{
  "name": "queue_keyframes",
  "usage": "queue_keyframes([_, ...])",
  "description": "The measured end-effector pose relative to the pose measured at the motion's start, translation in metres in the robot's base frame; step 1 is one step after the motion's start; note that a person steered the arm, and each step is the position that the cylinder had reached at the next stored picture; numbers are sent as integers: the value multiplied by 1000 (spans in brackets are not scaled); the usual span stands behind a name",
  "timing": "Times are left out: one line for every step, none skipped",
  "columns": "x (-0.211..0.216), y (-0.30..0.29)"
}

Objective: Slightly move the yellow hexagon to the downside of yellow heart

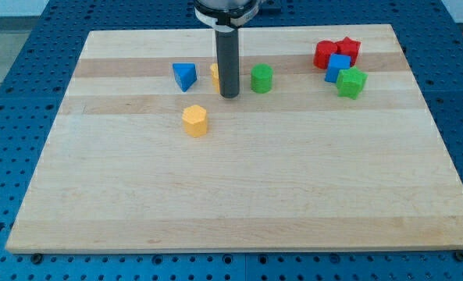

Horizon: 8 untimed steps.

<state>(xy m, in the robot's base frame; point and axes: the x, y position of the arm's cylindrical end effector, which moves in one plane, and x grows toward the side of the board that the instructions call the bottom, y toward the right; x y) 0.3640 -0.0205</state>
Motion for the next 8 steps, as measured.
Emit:
queue_keyframes([49, 1])
queue_keyframes([85, -1])
queue_keyframes([89, -4])
queue_keyframes([123, -69])
queue_keyframes([137, -131])
queue_keyframes([123, -141])
queue_keyframes([90, -115])
queue_keyframes([90, -108])
